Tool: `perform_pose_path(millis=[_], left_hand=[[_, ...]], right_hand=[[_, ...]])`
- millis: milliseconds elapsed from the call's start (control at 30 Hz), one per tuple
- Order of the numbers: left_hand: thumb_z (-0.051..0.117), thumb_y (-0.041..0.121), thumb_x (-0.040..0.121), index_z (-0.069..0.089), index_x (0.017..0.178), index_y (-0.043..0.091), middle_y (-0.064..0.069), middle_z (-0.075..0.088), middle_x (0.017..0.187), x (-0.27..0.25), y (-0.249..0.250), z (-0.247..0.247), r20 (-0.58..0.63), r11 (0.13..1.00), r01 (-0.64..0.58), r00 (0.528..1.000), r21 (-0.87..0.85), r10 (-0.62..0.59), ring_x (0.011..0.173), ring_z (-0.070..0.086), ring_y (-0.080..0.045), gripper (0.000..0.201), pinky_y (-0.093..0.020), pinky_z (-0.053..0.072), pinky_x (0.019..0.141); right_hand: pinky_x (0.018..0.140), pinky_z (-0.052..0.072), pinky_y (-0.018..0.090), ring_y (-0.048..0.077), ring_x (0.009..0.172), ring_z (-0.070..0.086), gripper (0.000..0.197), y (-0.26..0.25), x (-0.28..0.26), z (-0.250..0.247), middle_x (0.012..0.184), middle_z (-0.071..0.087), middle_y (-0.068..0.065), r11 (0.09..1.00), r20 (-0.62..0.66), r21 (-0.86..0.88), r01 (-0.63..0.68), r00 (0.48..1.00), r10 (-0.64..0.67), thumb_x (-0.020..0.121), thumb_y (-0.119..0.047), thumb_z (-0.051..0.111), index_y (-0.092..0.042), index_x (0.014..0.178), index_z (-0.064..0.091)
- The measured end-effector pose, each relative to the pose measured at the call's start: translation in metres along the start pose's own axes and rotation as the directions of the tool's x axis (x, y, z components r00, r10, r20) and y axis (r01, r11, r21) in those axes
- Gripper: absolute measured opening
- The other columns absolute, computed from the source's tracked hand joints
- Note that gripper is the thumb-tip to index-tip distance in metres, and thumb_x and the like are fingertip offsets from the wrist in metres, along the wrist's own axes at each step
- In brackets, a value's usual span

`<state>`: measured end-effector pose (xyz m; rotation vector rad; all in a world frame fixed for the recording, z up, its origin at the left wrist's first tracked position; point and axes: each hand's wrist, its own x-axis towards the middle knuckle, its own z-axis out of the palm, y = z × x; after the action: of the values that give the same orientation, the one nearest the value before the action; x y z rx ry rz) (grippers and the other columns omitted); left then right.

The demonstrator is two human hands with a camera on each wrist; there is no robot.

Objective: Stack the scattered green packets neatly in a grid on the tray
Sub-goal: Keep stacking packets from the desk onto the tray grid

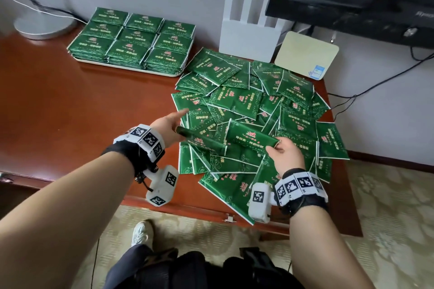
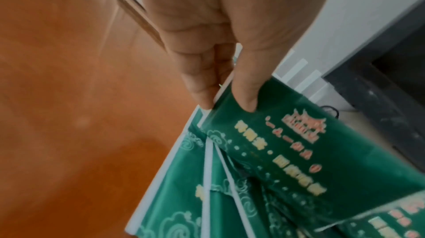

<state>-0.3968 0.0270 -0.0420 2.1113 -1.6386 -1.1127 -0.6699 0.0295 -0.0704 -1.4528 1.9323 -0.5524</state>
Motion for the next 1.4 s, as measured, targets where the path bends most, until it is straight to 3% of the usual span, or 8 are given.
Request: perform_pose_path(millis=[133, 333, 567, 700, 833, 967, 1200, 1400], left_hand=[[0.061, 0.024, 0.086, 0.066, 0.109, 0.021, 0.001, 0.062, 0.101, 0.004, -0.001, 0.003, 0.004, 0.978, -0.026, 1.000, 0.205, 0.026, 0.080, 0.054, -0.013, 0.024, -0.022, 0.046, 0.067], [0.051, 0.027, 0.093, 0.061, 0.113, 0.016, 0.006, 0.055, 0.070, 0.009, -0.004, 0.006, -0.017, 0.998, 0.048, 0.999, 0.039, -0.047, 0.055, 0.047, -0.006, 0.025, -0.016, 0.039, 0.049], [0.057, 0.008, 0.088, 0.056, 0.123, 0.014, -0.006, 0.066, 0.103, 0.018, -0.012, 0.018, 0.072, 0.982, 0.137, 0.989, -0.131, -0.128, 0.082, 0.065, -0.016, 0.036, -0.026, 0.057, 0.073], [0.056, 0.010, 0.089, 0.054, 0.121, 0.010, -0.002, 0.066, 0.087, 0.023, -0.014, 0.013, 0.056, 0.968, 0.138, 0.990, -0.211, -0.129, 0.065, 0.059, -0.008, 0.032, -0.011, 0.052, 0.052], [0.058, 0.014, 0.089, 0.057, 0.115, 0.008, -0.002, 0.065, 0.086, 0.024, -0.021, -0.017, -0.009, 0.974, 0.093, 0.995, -0.207, -0.097, 0.068, 0.061, -0.015, 0.027, -0.025, 0.057, 0.071], [0.055, 0.013, 0.091, 0.055, 0.117, 0.006, 0.001, 0.061, 0.085, 0.025, -0.030, -0.058, -0.085, 0.984, 0.014, 0.996, -0.177, -0.030, 0.056, 0.053, -0.008, 0.026, -0.006, 0.043, 0.041], [0.053, 0.020, 0.093, 0.056, 0.115, 0.007, -0.005, 0.065, 0.100, 0.046, -0.057, -0.148, -0.149, 0.996, -0.085, 0.986, -0.041, 0.079, 0.056, 0.050, -0.007, 0.026, -0.014, 0.041, 0.048], [0.053, 0.022, 0.093, 0.055, 0.119, 0.002, -0.003, 0.058, 0.089, 0.077, -0.100, -0.243, -0.170, 0.990, -0.135, 0.976, 0.028, 0.138, 0.055, 0.047, -0.007, 0.033, -0.007, 0.037, 0.039]], right_hand=[[0.075, 0.040, 0.024, 0.019, 0.087, 0.060, 0.024, 0.001, 0.003, 0.001, 0.100, 0.066, 0.006, 1.000, 0.013, -0.004, -0.011, 1.000, 0.011, 0.090, -0.019, 0.055, -0.010, 0.111, 0.056], [0.071, 0.041, 0.026, 0.022, 0.083, 0.061, 0.010, 0.003, 0.007, 0.002, 0.087, 0.065, 0.003, 0.999, 0.019, -0.031, -0.022, 1.000, 0.023, 0.090, -0.021, 0.054, -0.013, 0.094, 0.053], [0.059, 0.035, 0.023, 0.022, 0.076, 0.056, 0.014, -0.002, 0.005, 0.007, 0.082, 0.062, 0.003, 0.998, 0.086, -0.063, -0.023, 0.996, 0.029, 0.090, -0.023, 0.054, -0.010, 0.087, 0.052], [0.069, 0.050, 0.031, 0.026, 0.085, 0.065, 0.018, -0.003, 0.008, 0.007, 0.090, 0.067, 0.008, 1.000, 0.073, -0.001, -0.013, 0.997, 0.013, 0.091, -0.024, 0.054, -0.007, 0.092, 0.059], [0.068, 0.044, 0.031, 0.032, 0.084, 0.063, 0.022, -0.028, 0.004, 0.001, 0.090, 0.065, 0.013, 0.998, 0.035, 0.039, 0.046, 0.998, -0.048, 0.093, -0.025, 0.050, -0.005, 0.099, 0.059], [0.055, 0.039, 0.024, 0.023, 0.074, 0.057, 0.015, -0.066, -0.003, 0.000, 0.081, 0.060, 0.004, 0.991, -0.015, 0.085, 0.101, 0.995, -0.100, 0.094, -0.025, 0.047, -0.012, 0.092, 0.054], [0.081, 0.051, 0.041, 0.023, 0.087, 0.062, 0.022, -0.142, -0.017, 0.027, 0.096, 0.066, 0.004, 0.972, -0.140, 0.160, 0.172, 0.979, -0.150, 0.093, -0.029, 0.049, -0.011, 0.098, 0.060], [0.073, 0.050, 0.033, 0.010, 0.078, 0.056, 0.020, -0.226, -0.019, 0.086, 0.097, 0.064, -0.003, 0.959, -0.221, 0.212, 0.188, 0.965, -0.140, 0.092, -0.026, 0.051, -0.013, 0.102, 0.061]])
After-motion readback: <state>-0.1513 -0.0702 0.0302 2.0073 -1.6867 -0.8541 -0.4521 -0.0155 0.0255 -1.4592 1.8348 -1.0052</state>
